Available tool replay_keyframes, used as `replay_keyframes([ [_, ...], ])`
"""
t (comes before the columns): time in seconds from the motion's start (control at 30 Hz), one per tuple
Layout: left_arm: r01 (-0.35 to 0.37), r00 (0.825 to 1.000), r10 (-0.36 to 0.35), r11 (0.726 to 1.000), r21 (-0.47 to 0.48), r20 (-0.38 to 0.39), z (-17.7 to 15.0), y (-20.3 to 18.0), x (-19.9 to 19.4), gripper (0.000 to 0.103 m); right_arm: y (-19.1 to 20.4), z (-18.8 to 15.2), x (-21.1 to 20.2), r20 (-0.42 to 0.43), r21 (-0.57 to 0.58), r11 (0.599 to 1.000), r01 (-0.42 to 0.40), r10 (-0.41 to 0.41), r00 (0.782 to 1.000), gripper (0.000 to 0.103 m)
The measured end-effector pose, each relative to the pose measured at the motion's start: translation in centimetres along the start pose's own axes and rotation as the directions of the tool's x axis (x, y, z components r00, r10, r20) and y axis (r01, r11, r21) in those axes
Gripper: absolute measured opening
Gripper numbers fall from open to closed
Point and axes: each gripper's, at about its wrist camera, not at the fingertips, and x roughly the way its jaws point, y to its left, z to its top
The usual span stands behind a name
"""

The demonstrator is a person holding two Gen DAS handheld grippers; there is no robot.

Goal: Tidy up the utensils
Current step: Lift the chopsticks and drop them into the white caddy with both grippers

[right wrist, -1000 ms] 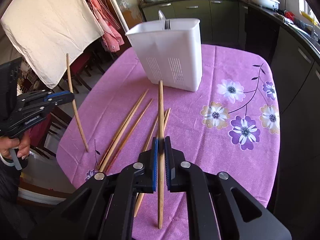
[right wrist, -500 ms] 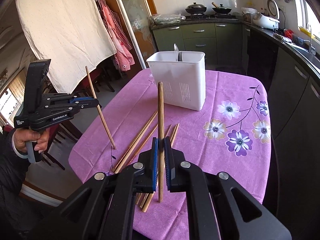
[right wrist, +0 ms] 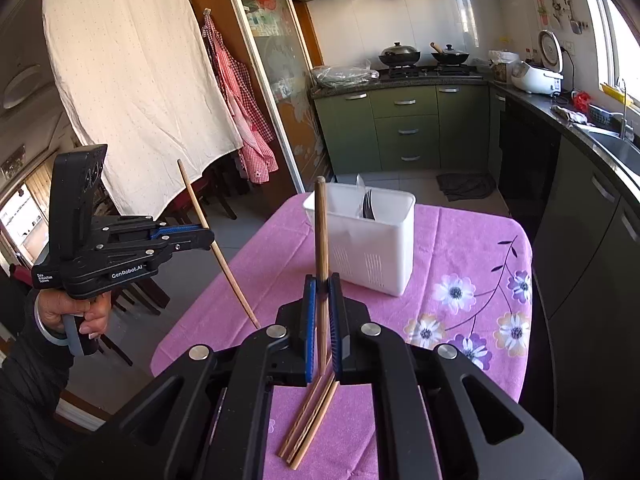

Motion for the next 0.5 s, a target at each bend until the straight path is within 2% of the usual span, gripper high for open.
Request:
replay_keyframes([
  [0.13, -0.005, 0.993, 0.004, 1.000, 0.007, 0.116, 4.5, -0.2, -1.9, 0.006, -0.2, 3.1, -1.1, 0.037, -0.009, 1.000, 0.011, -0.010, 0.999, 0.007],
  [0.3, -0.003, 0.972, 0.002, 1.000, 0.003, 0.236, 9.1, -0.6, -2.0, 0.006, -0.8, 6.7, -2.6, 0.080, -0.009, 1.000, 0.025, -0.025, 0.996, 0.007],
  [0.4, -0.021, 0.963, 0.021, 1.000, -0.003, 0.270, 11.0, -0.9, -0.6, 0.006, -1.4, 8.8, -3.6, 0.114, -0.006, 0.999, 0.036, -0.035, 0.993, 0.007],
  [0.5, -0.043, 0.963, 0.046, 0.999, -0.017, 0.264, 12.1, -1.0, 2.0, 0.006, -2.1, 10.9, -4.2, 0.139, 0.005, 0.999, 0.045, -0.045, 0.989, 0.007],
])
